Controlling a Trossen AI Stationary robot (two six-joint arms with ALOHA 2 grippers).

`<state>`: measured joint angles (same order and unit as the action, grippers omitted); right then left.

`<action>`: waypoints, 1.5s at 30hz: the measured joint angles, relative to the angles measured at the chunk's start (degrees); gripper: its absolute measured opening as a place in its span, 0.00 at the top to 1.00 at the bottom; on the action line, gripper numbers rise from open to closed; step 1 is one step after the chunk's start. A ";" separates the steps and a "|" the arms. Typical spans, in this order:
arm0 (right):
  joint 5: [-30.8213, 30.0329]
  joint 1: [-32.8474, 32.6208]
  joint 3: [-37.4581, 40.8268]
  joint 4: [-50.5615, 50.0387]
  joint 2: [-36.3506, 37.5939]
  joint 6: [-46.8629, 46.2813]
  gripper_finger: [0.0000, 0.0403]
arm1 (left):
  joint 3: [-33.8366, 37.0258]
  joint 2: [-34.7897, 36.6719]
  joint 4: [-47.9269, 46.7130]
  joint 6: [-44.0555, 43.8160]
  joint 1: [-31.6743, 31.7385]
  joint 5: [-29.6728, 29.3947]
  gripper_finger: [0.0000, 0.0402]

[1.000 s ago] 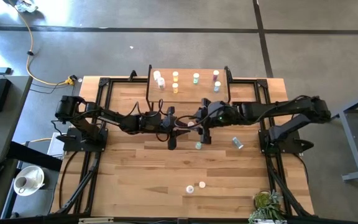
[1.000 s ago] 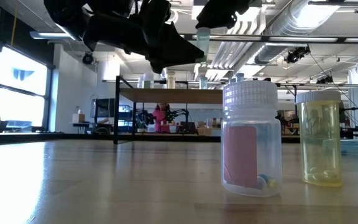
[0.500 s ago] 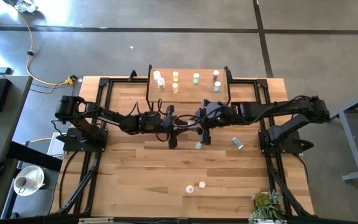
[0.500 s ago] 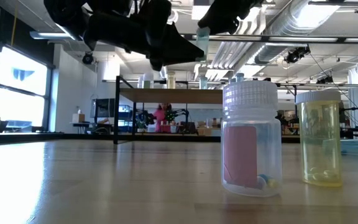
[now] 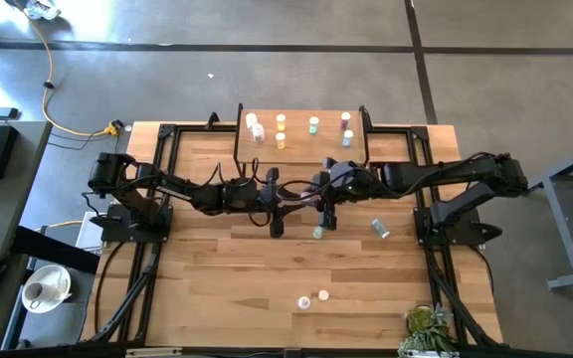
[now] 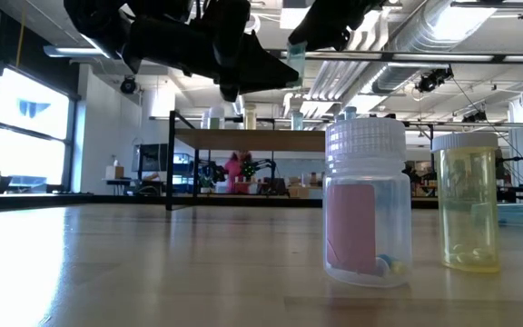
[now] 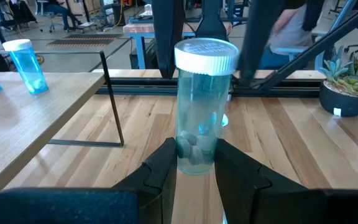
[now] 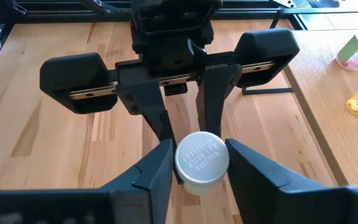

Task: Pick and place medicine bottles onto shelf by color
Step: Put the bottom green pill bottle on the shelf aligned with the other green pill bottle

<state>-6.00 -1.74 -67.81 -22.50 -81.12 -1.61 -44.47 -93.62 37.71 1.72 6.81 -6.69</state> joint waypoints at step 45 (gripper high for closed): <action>-7.73 2.57 0.07 0.36 4.07 0.12 0.73 | 0.00 10.72 -13.78 0.02 0.00 -3.01 0.46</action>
<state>-13.74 0.84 -67.75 -22.15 -77.05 -1.50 -44.47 -82.91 23.94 1.74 6.81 -9.69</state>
